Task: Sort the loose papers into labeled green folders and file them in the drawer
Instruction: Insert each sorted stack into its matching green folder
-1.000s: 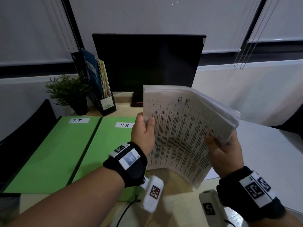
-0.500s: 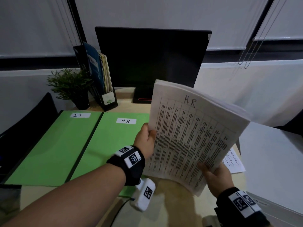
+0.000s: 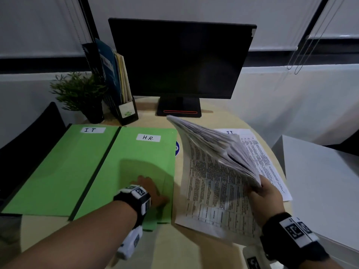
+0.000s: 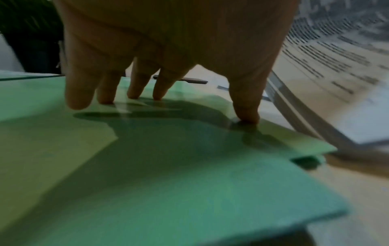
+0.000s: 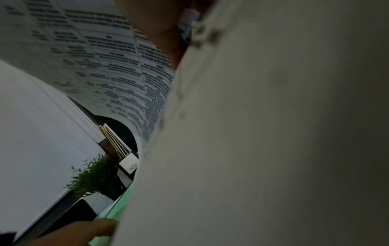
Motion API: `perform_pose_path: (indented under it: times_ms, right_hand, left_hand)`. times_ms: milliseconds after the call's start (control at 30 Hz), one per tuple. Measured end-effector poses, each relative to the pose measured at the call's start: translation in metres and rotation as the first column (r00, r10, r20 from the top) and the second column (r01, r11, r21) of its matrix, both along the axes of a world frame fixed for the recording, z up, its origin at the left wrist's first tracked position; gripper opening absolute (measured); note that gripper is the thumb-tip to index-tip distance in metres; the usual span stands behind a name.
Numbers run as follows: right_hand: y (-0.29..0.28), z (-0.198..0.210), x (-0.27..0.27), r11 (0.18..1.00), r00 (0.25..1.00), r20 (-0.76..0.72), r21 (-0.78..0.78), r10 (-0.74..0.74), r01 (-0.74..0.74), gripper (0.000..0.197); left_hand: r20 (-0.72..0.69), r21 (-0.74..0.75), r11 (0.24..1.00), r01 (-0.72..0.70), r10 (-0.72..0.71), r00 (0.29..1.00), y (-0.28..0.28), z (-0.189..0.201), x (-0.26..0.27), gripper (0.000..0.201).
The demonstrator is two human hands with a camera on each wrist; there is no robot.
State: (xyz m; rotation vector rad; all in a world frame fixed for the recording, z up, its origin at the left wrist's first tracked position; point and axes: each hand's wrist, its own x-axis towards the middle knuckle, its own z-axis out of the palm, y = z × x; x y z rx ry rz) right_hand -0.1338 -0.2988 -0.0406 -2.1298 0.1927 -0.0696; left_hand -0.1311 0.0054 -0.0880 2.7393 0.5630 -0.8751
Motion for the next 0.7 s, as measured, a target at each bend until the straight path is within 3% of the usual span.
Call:
perform_pose_path:
  times_ms: [67,200,333,500,600,700]
  right_hand:
    - [-0.002,-0.004,0.003,1.000,1.000,-0.019,0.006,-0.018,0.018,0.029]
    - [0.000,-0.009,0.008,0.999,0.996,-0.084,0.026,-0.022,0.025,0.017]
    - [0.005,-0.003,0.009,0.992,0.990,-0.139,0.122,-0.014,0.031,0.019]
    - [0.005,0.003,0.009,0.987,0.988,-0.152,0.148,-0.033,0.055,0.020]
    - [0.003,0.008,0.009,0.984,0.987,-0.153,0.167,-0.040,0.066,0.017]
    - [0.004,0.014,0.010,0.977,0.986,-0.165,0.203,-0.031,0.064,0.020]
  left_hand:
    - [-0.060,0.054,0.997,0.060,-0.057,0.997,0.002,-0.015,-0.006,0.119]
    - [0.074,0.082,0.990,0.116,-0.122,0.990,-0.001,-0.006,-0.008,0.078]
    - [0.082,0.102,0.993,0.053,-0.061,0.995,-0.006,0.007,-0.008,0.069]
    - [0.118,-0.135,0.989,-0.061,0.078,0.990,0.001,0.026,-0.009,0.049]
    - [0.278,-0.214,0.974,-0.072,0.132,0.951,0.005,0.044,-0.012,0.020]
    - [0.390,-0.259,0.962,-0.087,0.187,0.901,0.004,0.068,-0.019,0.029]
